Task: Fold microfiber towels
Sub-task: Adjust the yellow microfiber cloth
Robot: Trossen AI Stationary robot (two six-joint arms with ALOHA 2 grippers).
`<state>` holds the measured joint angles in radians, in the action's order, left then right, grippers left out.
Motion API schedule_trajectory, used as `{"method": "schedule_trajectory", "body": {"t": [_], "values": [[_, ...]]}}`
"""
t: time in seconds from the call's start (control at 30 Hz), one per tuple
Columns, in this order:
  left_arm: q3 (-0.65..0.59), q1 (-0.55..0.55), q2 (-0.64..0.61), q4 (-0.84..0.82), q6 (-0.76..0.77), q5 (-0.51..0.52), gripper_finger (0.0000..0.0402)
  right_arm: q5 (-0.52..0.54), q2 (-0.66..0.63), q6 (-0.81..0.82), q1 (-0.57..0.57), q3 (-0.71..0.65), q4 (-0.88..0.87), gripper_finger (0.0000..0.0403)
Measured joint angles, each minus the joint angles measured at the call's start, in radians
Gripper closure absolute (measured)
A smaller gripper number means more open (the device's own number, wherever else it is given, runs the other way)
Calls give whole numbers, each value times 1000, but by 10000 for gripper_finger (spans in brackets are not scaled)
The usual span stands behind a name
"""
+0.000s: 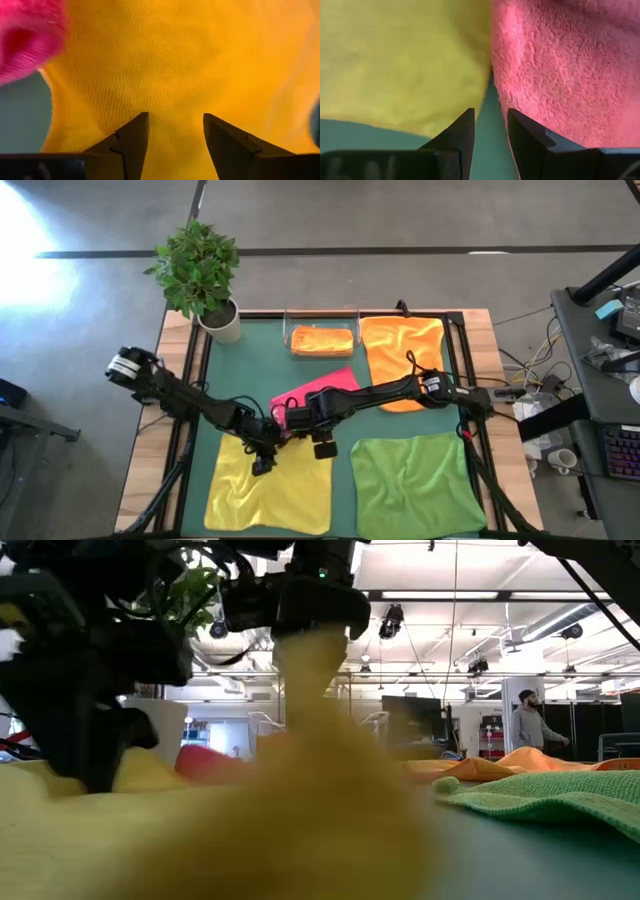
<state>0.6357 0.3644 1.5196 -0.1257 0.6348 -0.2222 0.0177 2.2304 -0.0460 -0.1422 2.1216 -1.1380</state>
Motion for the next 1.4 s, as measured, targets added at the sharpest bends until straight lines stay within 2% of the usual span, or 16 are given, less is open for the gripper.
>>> {"method": "schedule_trajectory", "body": {"t": [0.27,0.5,0.67,0.97,1.2,1.4], "values": [[-1,134,15,-7,110,-141,226,5,-16,-8,7,-5,-28,311],[0,216,-26,-36,208,-148,226,8,-28,-5,11,-5,-24,313],[0,213,-136,-78,234,-28,226,7,-31,7,10,-5,-3,314],[-2,213,-396,-358,212,150,226,0,-29,6,10,-7,125,316],[-3,213,-556,-524,24,324,226,0,-15,22,10,-22,233,308],[-3,212,-603,-594,-147,417,226,0,41,29,9,-35,281,285]]}}
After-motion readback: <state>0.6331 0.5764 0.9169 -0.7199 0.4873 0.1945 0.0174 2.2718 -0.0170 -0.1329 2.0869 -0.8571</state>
